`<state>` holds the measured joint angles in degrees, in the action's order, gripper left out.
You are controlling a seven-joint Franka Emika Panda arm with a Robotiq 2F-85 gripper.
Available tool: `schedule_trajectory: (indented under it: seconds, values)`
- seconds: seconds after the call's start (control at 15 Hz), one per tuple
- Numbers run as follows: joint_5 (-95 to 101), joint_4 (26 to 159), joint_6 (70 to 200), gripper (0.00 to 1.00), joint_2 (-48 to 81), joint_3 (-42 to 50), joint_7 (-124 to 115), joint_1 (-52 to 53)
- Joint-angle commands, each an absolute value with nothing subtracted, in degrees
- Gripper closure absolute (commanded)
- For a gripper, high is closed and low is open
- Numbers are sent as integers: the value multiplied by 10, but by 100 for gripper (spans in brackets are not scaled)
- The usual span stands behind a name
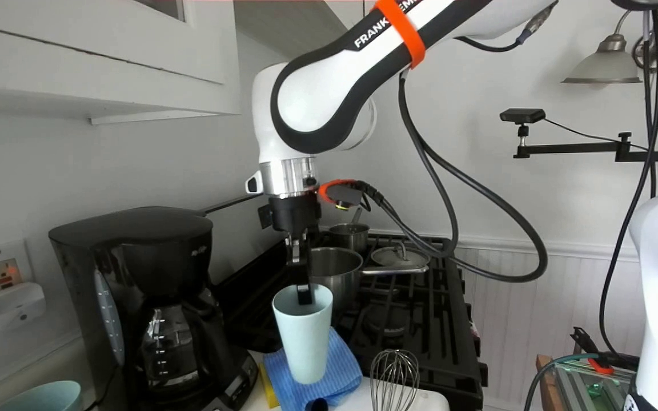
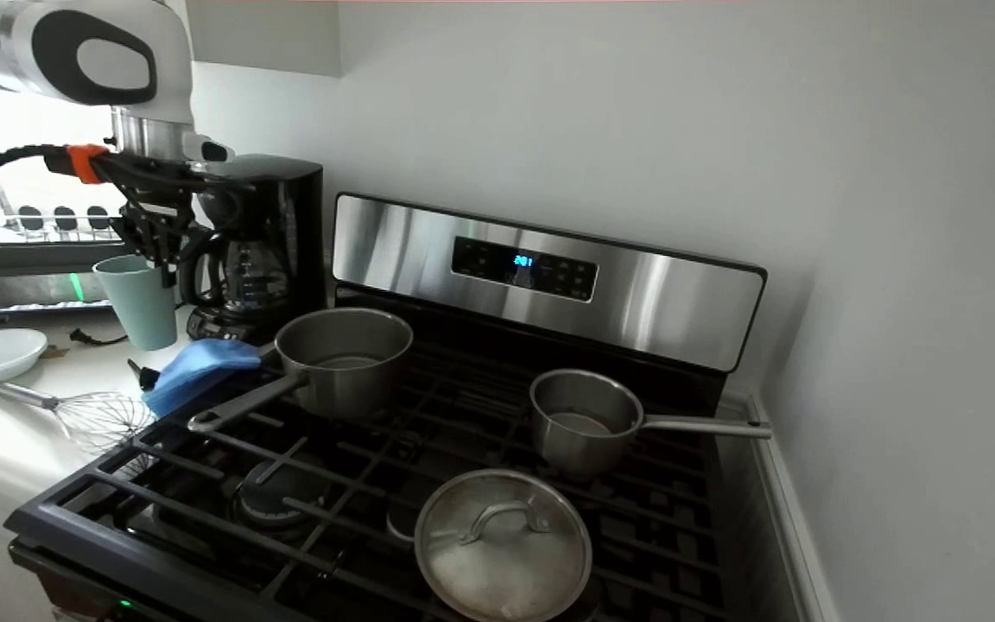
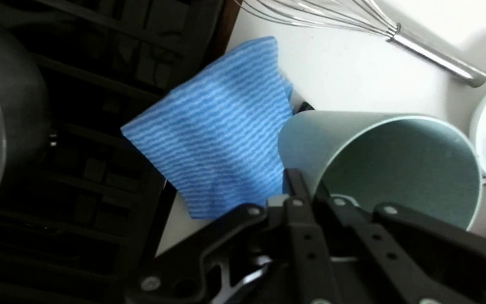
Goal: Put the blue cloth on the counter, pick up the cup on the left and pour the contents into the two pots on the stove
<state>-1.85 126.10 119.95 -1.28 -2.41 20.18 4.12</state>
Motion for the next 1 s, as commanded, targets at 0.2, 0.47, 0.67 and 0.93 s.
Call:
schedule_trajectory:
  seconds: [0.2,0.47,0.67,0.93]
  values:
    - [-58,1268,1274,99,34,-53,177,52]
    - [-61,1267,1297,99,53,-65,168,52]
    - [-49,1267,1303,99,62,-68,158,52]
    - [-39,1267,1305,99,70,-67,149,52]
